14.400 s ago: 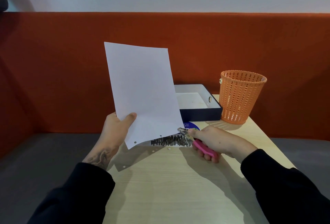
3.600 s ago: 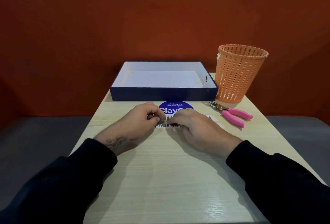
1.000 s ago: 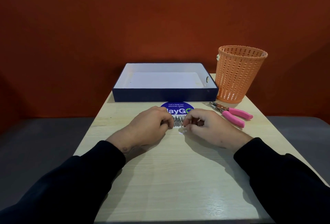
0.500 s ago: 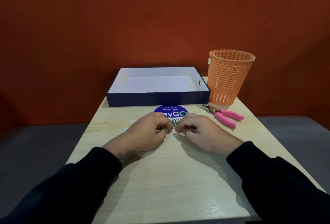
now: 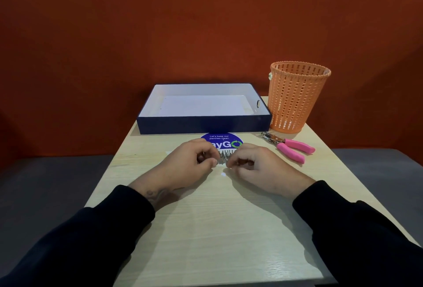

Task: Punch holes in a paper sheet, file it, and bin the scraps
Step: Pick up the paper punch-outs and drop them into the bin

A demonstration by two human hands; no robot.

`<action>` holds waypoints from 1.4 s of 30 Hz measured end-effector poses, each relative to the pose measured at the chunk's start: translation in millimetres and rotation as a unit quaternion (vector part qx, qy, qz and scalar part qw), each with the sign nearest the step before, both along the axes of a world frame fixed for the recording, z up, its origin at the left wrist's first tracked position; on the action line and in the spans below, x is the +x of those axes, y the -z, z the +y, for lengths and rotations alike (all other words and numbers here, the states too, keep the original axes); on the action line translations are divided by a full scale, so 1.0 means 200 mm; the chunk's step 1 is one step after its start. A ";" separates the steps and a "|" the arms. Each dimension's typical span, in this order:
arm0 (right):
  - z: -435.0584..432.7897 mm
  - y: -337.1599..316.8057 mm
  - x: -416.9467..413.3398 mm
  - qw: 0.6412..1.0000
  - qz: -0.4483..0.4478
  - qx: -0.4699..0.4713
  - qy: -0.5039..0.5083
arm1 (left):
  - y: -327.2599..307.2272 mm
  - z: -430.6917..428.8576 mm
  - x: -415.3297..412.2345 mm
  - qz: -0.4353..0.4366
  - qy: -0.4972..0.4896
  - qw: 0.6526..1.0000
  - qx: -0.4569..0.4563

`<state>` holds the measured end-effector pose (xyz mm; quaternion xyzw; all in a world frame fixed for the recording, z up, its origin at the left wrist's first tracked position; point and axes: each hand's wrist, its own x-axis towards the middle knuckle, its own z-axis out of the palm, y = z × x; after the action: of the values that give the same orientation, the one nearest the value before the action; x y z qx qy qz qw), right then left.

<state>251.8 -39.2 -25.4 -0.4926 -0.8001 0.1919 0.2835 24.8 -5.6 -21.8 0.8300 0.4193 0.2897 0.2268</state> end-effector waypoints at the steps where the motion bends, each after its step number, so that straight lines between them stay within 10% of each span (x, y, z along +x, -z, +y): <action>1: -0.01 -0.01 -0.01 0.999 -0.029 0.011 -0.010 | 0.00 0.00 0.00 0.003 -0.006 1.000 0.004; 8: 0.02 -0.10 -0.06 0.976 -0.202 0.057 -0.057 | 0.01 0.04 0.01 0.029 -0.008 0.999 0.029; 23: -0.03 -0.01 -0.11 0.967 -0.214 0.127 -0.048 | 0.05 0.04 0.00 0.067 0.016 0.996 0.053; 42: 0.00 -0.11 0.06 0.997 0.026 0.014 0.066 | -0.03 -0.01 0.05 0.062 0.066 0.995 0.038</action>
<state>263.4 -38.7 -2.8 -0.5354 -0.7604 0.1747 0.3233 34.2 -7.0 -16.3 0.8801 0.3659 0.2376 0.1870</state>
